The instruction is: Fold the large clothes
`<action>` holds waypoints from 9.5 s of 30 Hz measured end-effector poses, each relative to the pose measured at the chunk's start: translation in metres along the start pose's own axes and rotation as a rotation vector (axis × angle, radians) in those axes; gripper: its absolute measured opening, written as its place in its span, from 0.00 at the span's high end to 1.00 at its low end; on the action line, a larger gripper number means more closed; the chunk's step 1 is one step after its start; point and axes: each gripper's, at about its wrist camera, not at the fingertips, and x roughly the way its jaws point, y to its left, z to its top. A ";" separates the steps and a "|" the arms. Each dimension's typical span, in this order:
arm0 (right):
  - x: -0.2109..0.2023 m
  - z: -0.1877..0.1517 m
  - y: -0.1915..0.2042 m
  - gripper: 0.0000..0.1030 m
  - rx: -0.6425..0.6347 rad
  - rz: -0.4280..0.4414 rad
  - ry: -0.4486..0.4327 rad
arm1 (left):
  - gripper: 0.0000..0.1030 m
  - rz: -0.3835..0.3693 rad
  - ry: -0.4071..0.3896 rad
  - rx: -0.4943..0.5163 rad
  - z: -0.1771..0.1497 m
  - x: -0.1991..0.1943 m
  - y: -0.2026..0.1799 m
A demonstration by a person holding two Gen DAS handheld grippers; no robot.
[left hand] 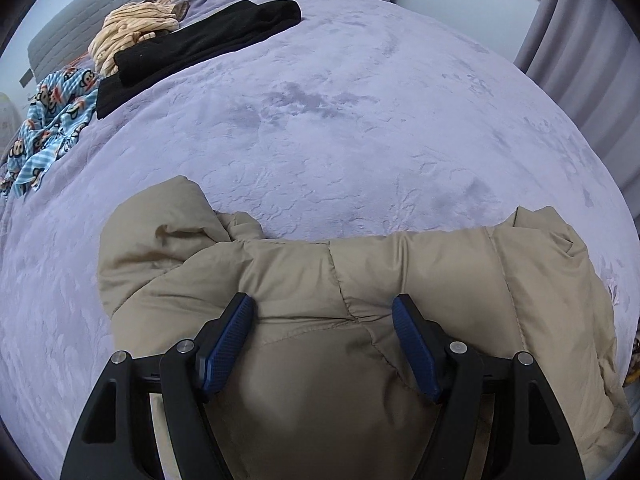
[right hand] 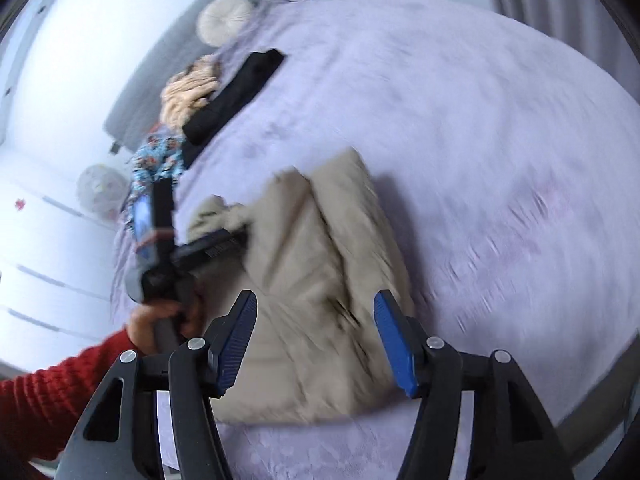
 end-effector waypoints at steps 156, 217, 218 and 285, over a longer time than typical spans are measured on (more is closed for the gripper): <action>0.324 -0.036 0.293 0.51 -0.169 0.361 0.527 | 0.33 -0.111 -0.028 -0.570 -0.140 -0.129 0.388; 0.374 -0.036 0.348 0.73 -0.406 -0.126 0.320 | 0.18 0.210 0.017 -0.479 -0.089 -0.036 0.441; 0.386 -0.038 0.343 0.73 -0.390 -0.147 0.346 | 0.17 0.210 0.017 -0.479 -0.089 -0.036 0.441; 0.124 -0.145 0.376 0.00 -0.576 -0.151 0.053 | 0.00 0.340 -0.084 -0.560 -0.241 -0.299 0.308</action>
